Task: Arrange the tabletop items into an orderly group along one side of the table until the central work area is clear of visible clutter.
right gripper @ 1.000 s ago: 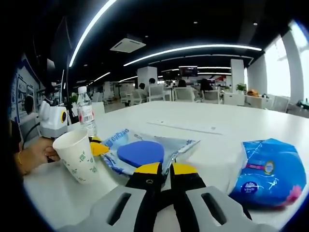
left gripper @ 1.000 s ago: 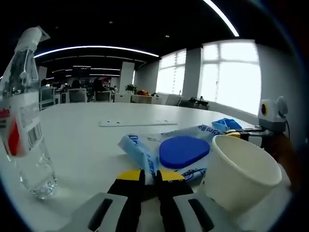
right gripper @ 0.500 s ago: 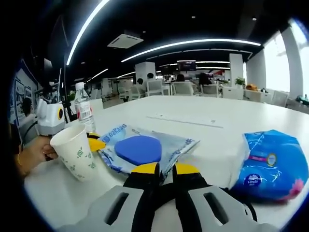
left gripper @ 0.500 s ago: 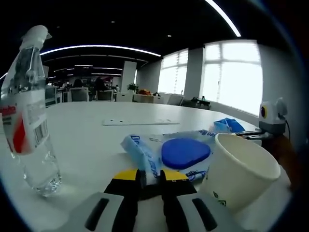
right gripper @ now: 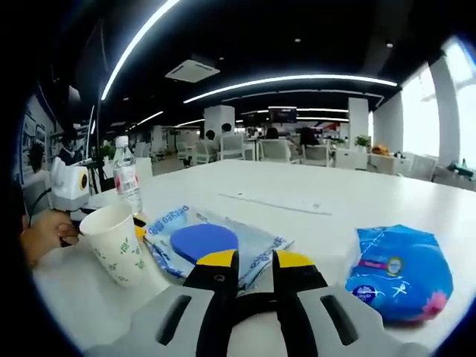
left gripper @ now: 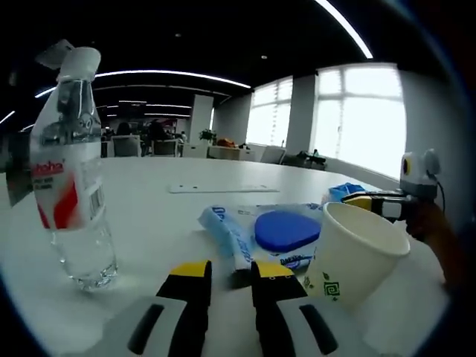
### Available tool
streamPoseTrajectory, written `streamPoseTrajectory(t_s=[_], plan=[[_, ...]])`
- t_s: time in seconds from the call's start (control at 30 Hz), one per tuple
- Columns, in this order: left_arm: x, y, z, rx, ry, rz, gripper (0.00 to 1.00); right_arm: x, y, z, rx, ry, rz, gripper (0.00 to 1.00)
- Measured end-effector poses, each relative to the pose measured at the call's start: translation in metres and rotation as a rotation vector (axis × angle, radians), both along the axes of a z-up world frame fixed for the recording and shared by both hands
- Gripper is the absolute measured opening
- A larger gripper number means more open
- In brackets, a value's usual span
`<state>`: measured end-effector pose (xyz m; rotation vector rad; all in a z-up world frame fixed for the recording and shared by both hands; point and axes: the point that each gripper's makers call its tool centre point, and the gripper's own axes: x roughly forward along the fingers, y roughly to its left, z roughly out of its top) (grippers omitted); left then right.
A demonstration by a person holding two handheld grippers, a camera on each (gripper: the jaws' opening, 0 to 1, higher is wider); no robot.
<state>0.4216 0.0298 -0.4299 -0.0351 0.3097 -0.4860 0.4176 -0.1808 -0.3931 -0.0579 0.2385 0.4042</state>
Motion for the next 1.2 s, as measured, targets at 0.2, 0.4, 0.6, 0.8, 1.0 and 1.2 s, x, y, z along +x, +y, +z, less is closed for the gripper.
streamPoseTrajectory(t_s=[0.2, 0.4, 0.6, 0.8, 1.0, 1.2], plan=[[-0.009, -0.002, 0.005, 0.004, -0.020, -0.030, 0.20, -0.001, 0.010, -0.003, -0.010, 0.001, 0.035, 0.18], [-0.019, 0.006, 0.019, 0.002, -0.075, -0.028, 0.20, -0.003, 0.021, 0.008, 0.023, -0.044, 0.086, 0.22], [-0.027, 0.015, 0.025, 0.020, -0.105, -0.020, 0.25, -0.006, 0.029, 0.012, 0.024, -0.057, 0.115, 0.26], [-0.038, 0.022, 0.029, -0.016, -0.118, -0.020, 0.31, -0.009, 0.035, 0.023, 0.068, -0.090, 0.137, 0.27], [-0.049, 0.034, 0.040, -0.037, -0.210, -0.011, 0.50, -0.012, 0.041, 0.028, 0.079, -0.110, 0.154, 0.28], [-0.066, 0.039, 0.038, 0.003, -0.214, -0.009, 0.61, -0.019, 0.059, 0.041, 0.159, -0.140, 0.240, 0.29]])
